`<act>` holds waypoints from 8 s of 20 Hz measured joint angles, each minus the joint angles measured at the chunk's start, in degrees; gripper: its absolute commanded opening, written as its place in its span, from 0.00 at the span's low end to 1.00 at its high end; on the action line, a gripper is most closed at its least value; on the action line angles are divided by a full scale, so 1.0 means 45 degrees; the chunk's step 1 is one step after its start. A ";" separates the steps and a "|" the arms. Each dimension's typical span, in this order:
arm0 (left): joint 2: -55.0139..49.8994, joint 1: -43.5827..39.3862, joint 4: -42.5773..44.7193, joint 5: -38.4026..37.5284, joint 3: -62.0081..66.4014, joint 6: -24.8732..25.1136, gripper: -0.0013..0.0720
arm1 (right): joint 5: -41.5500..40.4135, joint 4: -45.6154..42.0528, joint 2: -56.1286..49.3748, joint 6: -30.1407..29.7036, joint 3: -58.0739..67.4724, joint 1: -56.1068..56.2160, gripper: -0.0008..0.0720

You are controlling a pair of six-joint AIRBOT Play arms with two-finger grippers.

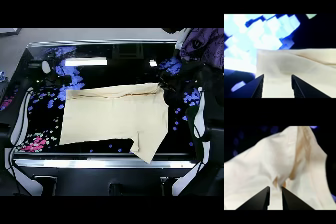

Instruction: Fold the clothes and pants, and hang the long-sleeved shirts on hangers.

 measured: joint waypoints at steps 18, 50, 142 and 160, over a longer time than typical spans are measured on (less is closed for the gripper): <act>0.9413 0.3011 -0.0277 -0.1185 -1.1701 -0.0359 0.56 | -0.0228 0.1758 0.8383 -0.5561 -1.5392 -0.5119 0.51; 0.9481 0.5678 -0.8869 0.1200 -1.8379 0.5396 0.62 | 0.1103 0.4289 0.7286 -0.8155 -1.7010 -0.5173 0.05; 0.4687 0.2623 -0.1064 -0.1520 -0.6445 0.0194 0.84 | -0.1001 -0.3585 0.5168 -0.1355 -0.6509 -0.0622 0.53; 1.1497 0.6504 -0.4231 -0.0753 -1.5246 0.0763 0.84 | -0.0209 0.1545 1.2497 -0.2482 -2.0210 -0.4061 0.54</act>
